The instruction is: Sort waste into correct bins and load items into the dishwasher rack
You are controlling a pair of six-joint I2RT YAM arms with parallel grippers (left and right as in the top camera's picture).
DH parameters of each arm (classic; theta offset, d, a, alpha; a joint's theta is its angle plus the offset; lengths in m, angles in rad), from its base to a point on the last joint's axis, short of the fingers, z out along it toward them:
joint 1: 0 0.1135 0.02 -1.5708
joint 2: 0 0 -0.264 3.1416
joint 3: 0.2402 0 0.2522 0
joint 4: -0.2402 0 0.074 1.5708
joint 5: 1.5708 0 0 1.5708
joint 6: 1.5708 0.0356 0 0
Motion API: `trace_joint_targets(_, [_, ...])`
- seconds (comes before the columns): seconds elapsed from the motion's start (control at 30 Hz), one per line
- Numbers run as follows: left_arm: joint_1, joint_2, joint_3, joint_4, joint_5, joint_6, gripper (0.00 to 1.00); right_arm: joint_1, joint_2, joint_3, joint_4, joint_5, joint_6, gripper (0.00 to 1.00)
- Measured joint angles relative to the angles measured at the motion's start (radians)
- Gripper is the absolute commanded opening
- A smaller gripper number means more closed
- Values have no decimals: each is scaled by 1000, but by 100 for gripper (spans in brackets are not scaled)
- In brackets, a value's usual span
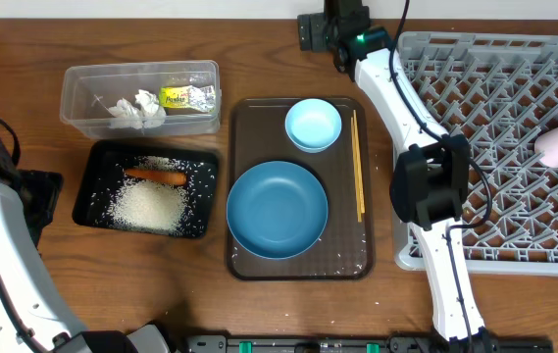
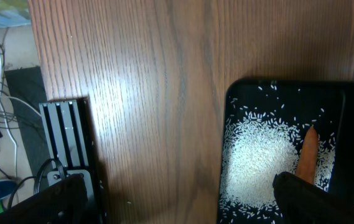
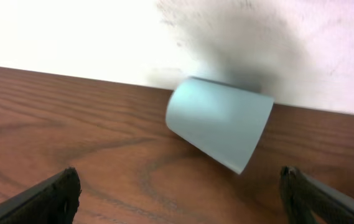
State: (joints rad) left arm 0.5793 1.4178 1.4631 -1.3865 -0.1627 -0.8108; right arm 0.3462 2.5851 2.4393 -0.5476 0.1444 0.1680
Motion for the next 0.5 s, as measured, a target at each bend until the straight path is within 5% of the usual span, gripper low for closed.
trace_joint_targets(0.5, [0,0,0,0,0,0,98,-2,87,0,39,117,138,98])
